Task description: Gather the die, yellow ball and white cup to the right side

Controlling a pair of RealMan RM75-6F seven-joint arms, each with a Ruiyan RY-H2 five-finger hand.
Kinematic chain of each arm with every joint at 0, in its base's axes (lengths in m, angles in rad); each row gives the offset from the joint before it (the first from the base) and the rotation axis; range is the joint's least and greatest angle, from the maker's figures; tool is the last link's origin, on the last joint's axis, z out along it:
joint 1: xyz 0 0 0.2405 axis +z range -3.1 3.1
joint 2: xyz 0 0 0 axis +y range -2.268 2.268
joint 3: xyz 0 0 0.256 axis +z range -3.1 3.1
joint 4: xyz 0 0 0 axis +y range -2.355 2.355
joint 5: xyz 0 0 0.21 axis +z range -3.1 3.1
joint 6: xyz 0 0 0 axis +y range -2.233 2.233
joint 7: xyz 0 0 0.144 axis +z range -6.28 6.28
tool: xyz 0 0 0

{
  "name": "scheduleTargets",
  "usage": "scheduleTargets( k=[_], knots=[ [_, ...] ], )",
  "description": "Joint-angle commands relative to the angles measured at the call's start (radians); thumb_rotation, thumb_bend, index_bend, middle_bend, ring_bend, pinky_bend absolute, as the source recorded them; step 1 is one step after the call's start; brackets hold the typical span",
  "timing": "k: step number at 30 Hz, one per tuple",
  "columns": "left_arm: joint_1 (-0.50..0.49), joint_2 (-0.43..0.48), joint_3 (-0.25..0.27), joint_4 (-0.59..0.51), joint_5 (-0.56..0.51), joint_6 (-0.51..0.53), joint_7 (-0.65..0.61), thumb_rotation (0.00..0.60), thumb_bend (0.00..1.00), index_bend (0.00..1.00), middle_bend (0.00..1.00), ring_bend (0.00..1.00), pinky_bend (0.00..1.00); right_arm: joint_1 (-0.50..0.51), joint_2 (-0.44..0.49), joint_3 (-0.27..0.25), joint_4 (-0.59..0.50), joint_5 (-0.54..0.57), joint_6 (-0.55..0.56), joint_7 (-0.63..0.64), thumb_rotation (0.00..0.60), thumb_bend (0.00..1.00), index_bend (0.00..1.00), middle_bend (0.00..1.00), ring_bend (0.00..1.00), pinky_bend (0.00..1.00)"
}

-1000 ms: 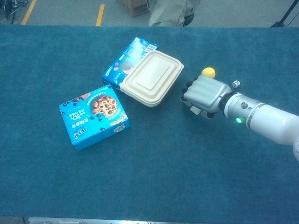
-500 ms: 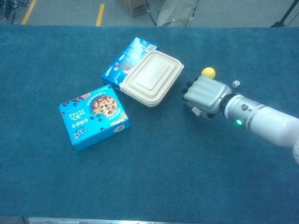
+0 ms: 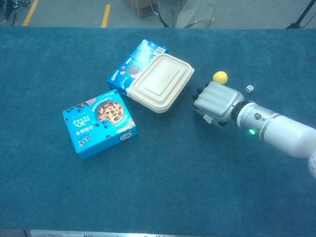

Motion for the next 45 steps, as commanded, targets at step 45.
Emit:
scheduleTargets(
  k=[45],
  knots=[
    [-0.023,-0.01,-0.006,0.005,-0.001,-0.03,0.002,0.488,0.29,0.33,0.38,0.33,0.18,-0.054,0.159,0.051,0.115,0.067,0.013,0.018,0.6,0.27,0.43,0.29,0.18,0.22]
  ],
)
